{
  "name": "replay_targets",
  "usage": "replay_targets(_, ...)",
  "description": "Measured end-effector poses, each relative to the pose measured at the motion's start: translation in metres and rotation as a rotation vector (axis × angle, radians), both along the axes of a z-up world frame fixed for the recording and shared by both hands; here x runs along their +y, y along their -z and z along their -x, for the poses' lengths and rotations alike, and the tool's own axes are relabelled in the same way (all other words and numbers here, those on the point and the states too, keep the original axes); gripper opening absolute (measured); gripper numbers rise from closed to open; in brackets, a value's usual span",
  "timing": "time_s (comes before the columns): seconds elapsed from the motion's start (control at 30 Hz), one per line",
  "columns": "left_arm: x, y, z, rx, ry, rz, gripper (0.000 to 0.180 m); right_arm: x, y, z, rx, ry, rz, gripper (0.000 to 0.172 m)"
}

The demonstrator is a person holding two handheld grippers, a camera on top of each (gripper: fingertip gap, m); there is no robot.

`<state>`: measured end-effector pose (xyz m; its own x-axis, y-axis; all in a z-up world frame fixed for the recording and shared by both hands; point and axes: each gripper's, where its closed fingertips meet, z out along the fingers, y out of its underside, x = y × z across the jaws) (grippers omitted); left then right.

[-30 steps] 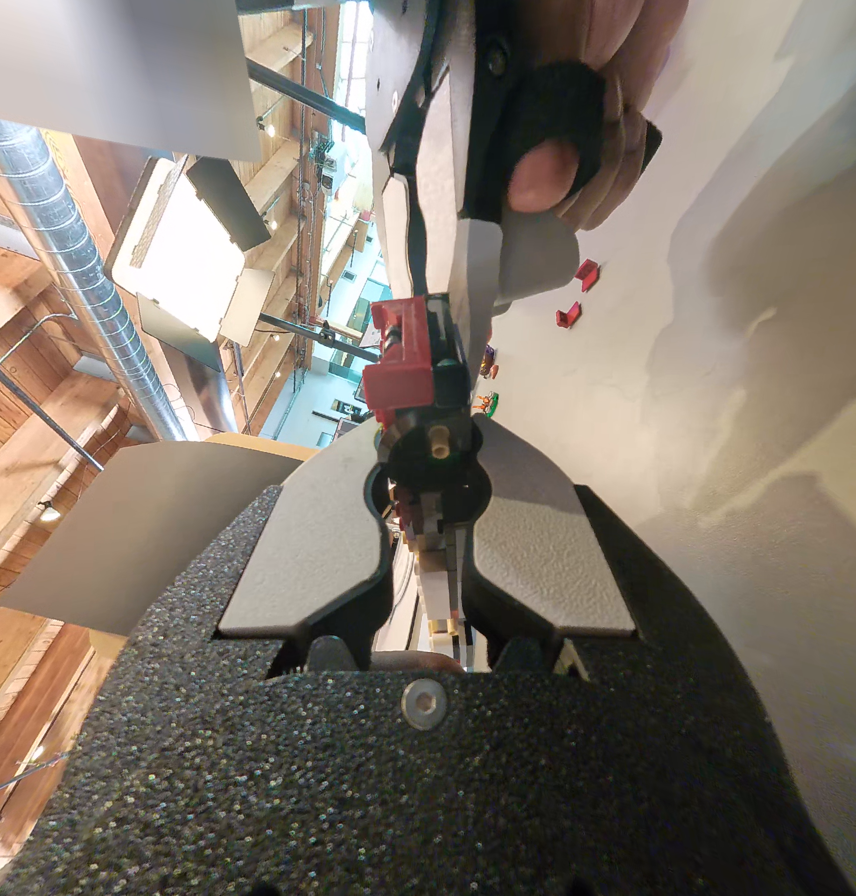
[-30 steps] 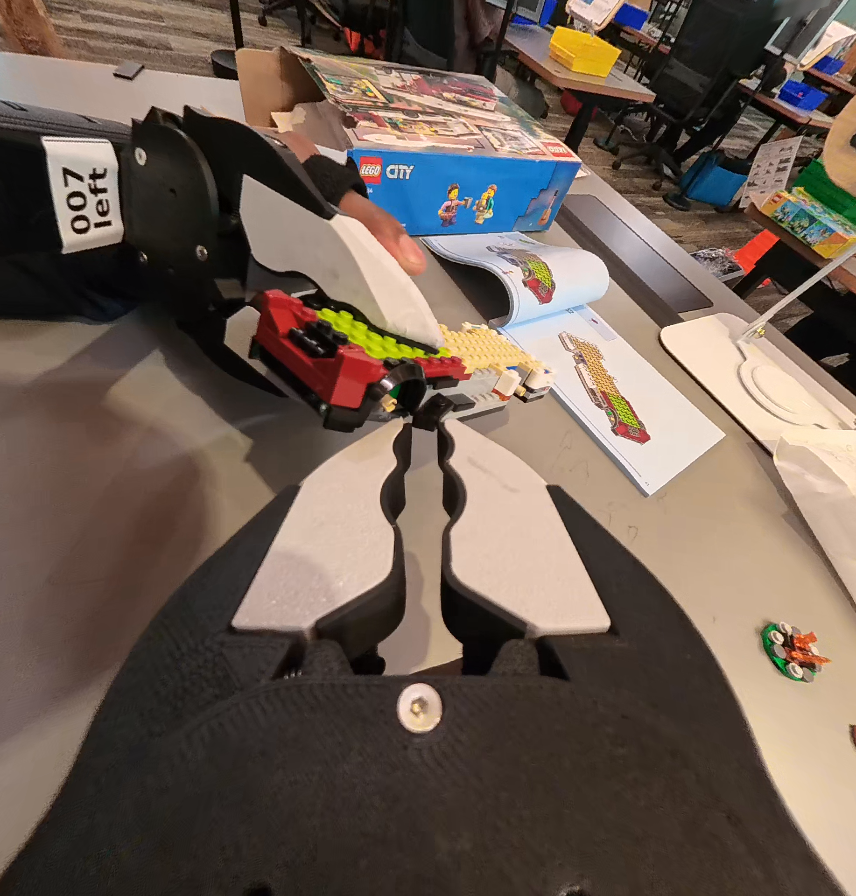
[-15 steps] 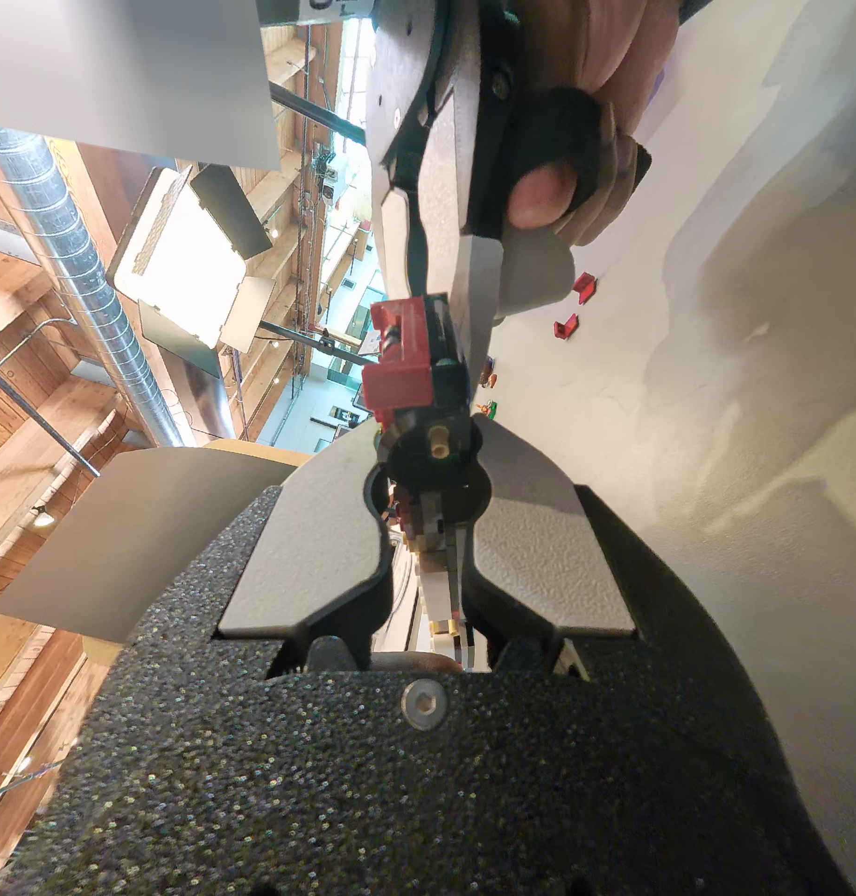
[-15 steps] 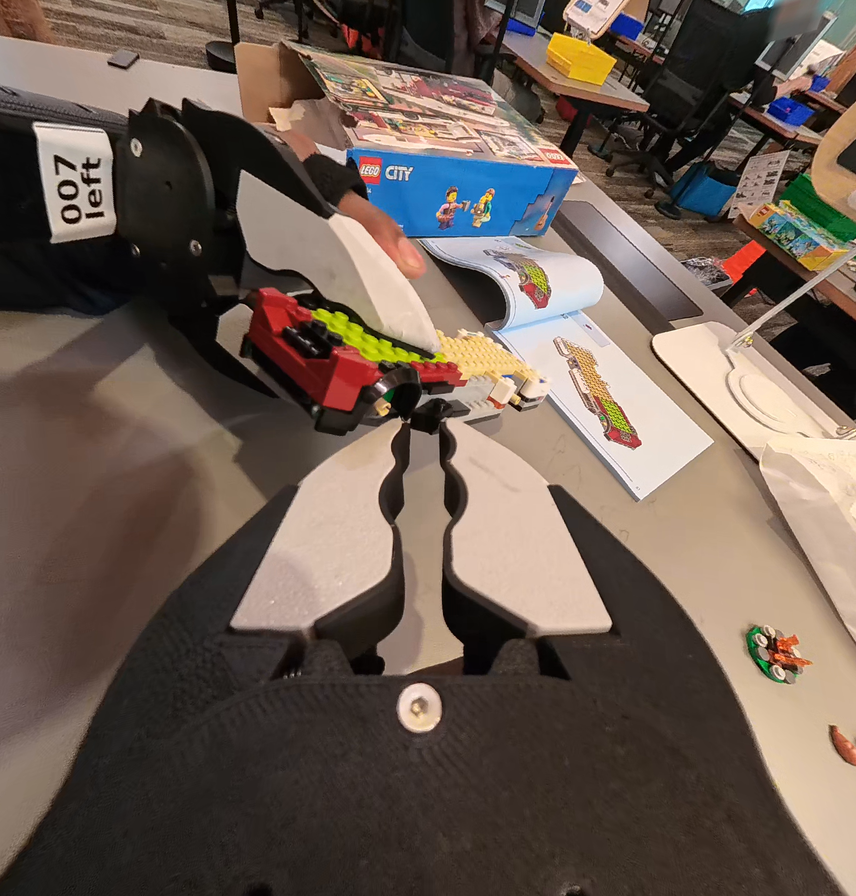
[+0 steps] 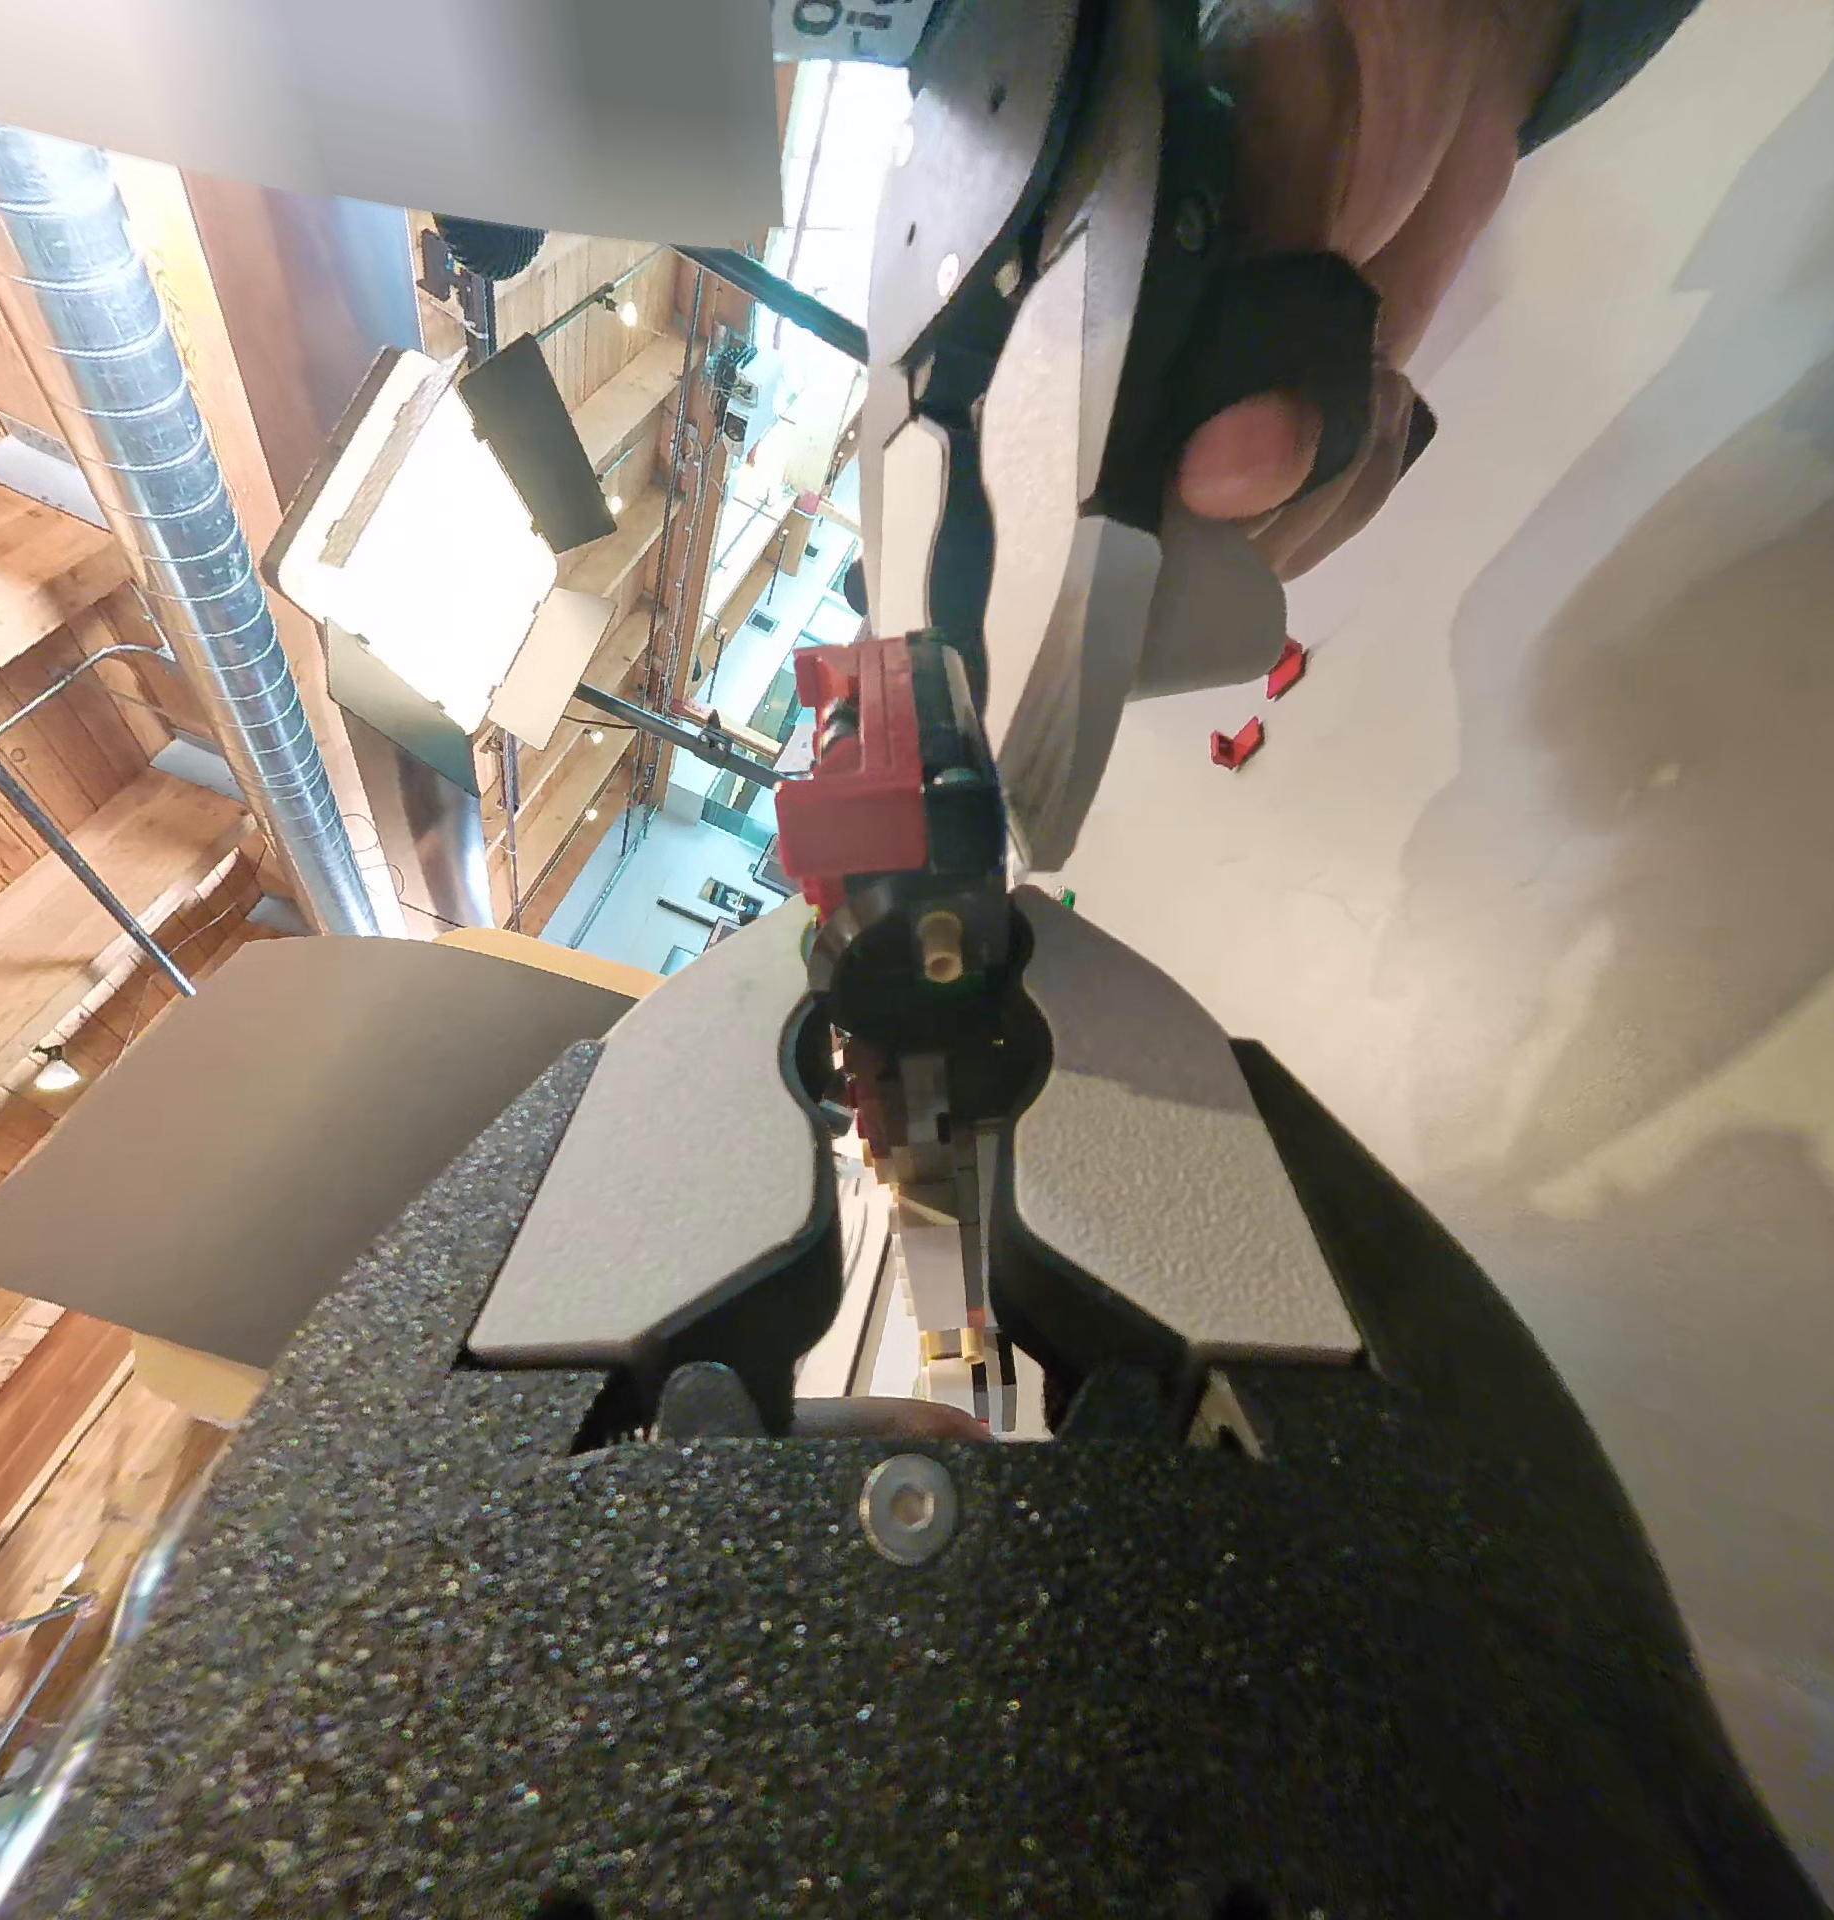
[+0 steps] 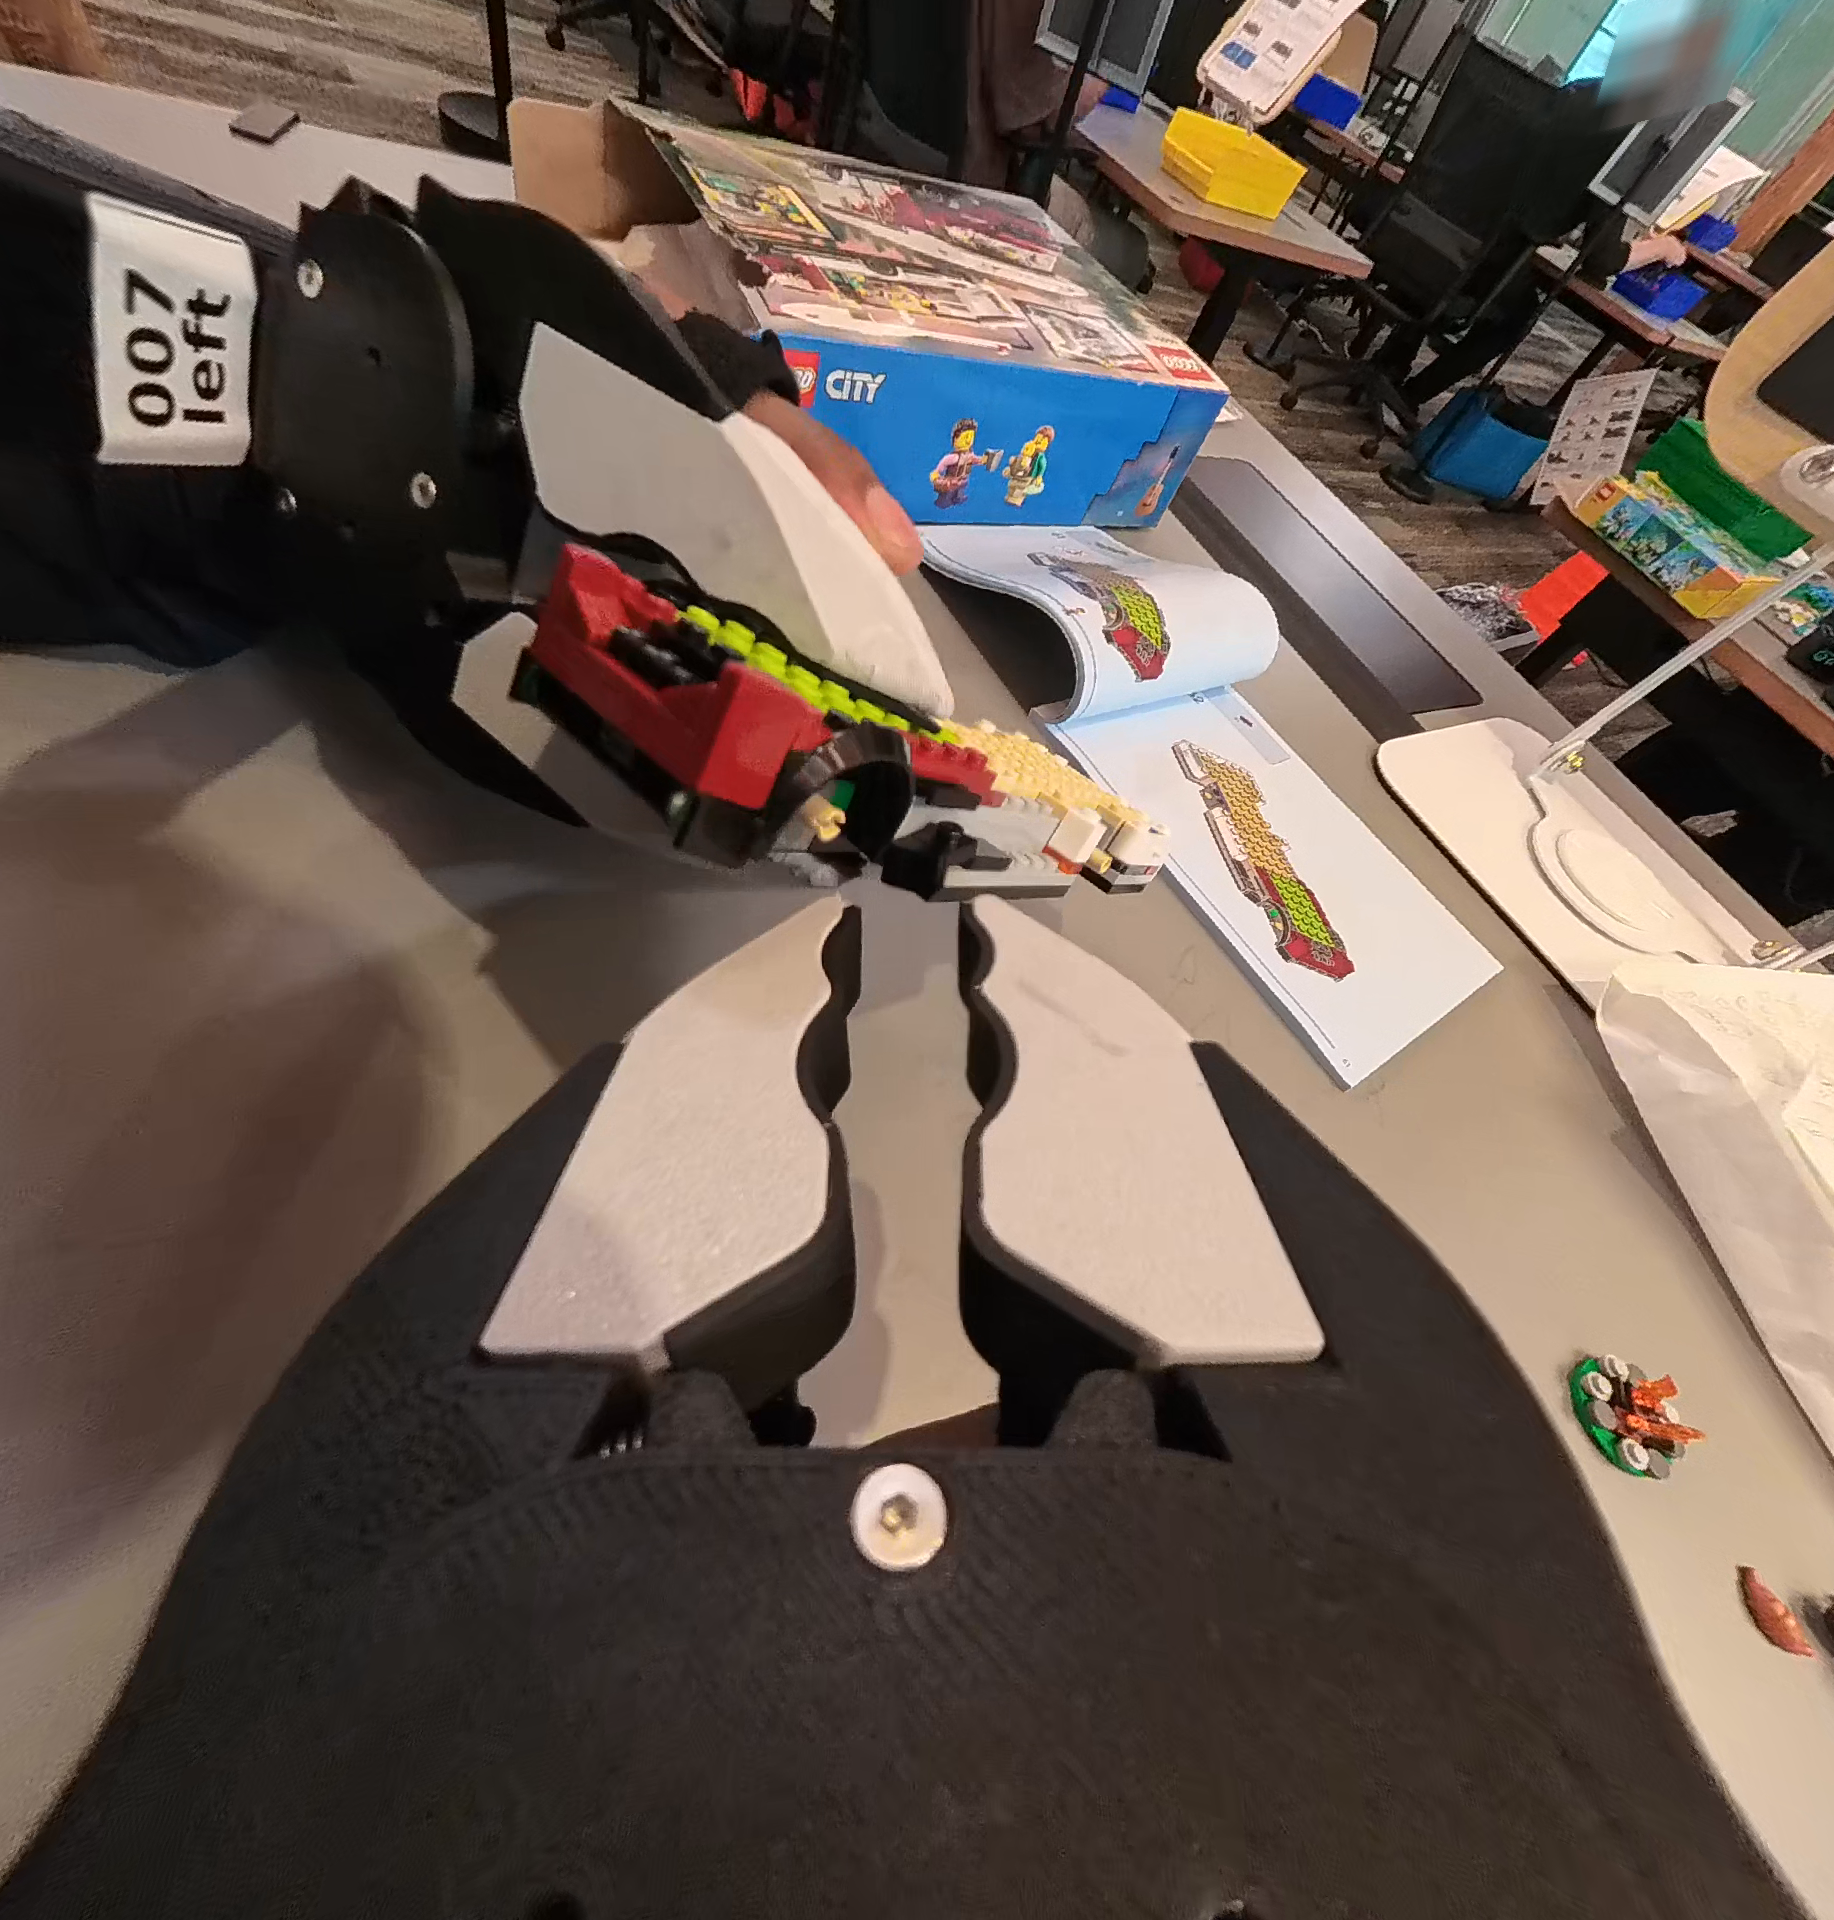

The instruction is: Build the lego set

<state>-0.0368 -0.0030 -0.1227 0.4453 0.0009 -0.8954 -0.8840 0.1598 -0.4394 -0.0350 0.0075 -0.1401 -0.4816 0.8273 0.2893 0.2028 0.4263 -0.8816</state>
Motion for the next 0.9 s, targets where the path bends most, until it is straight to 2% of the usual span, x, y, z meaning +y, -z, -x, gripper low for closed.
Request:
replay_targets(0.13, -0.003, -0.004, 0.0, -0.037, 0.02, -0.01, 0.028, 0.003, -0.001, -0.004, 0.062, -0.042, -0.076, 0.026)
replay_targets(0.3, -0.005, -0.007, -0.004, -0.054, 0.047, -0.013, 0.028, 0.008, -0.01, -0.01, 0.3, -0.214, -0.398, 0.032)
replay_targets(0.37, -0.006, -0.007, -0.007, -0.052, 0.061, -0.012, 0.028, 0.005, -0.016, -0.012, 0.37, -0.295, -0.444, 0.032)
replay_targets(0.57, -0.009, -0.008, -0.015, -0.07, 0.101, -0.004, 0.028, -0.005, -0.023, -0.018, 0.438, -0.496, -0.466, 0.028)
replay_targets(0.9, -0.011, -0.009, -0.016, -0.177, 0.157, 0.012, 0.028, -0.004, -0.029, -0.025, 0.447, -0.577, -0.344, 0.018)
